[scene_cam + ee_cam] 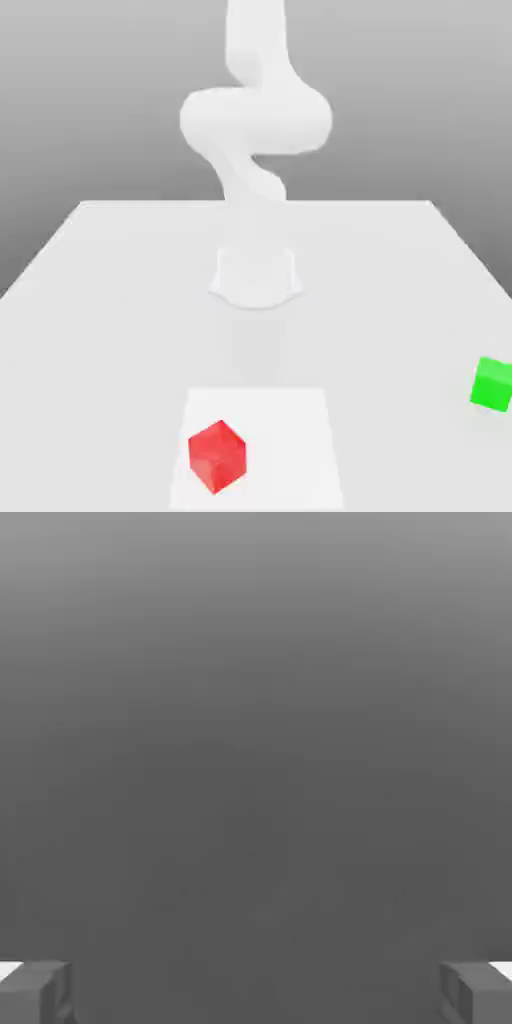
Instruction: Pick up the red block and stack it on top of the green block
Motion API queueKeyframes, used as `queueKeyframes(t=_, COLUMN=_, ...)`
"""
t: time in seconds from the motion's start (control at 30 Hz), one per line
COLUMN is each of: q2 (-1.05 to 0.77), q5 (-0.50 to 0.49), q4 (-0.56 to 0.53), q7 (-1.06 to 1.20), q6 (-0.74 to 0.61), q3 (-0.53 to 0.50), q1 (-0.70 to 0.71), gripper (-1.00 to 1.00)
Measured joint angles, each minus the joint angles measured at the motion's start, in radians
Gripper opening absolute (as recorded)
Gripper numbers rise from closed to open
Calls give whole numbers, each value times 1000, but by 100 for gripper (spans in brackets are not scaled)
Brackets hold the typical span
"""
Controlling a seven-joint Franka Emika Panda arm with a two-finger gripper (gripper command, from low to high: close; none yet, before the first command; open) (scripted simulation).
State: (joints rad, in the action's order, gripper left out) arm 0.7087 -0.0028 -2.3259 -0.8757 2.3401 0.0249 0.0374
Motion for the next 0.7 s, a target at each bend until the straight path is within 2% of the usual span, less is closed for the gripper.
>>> queueKeyframes(t=0.4, q2=-442, q5=-44, q4=-125, q7=-387, q6=193, q3=92, q1=145, gripper=0)
queueKeyframes(t=0.7, q2=-767, q5=-57, q4=-218, q7=-660, q6=337, q3=92, q1=186, gripper=0)
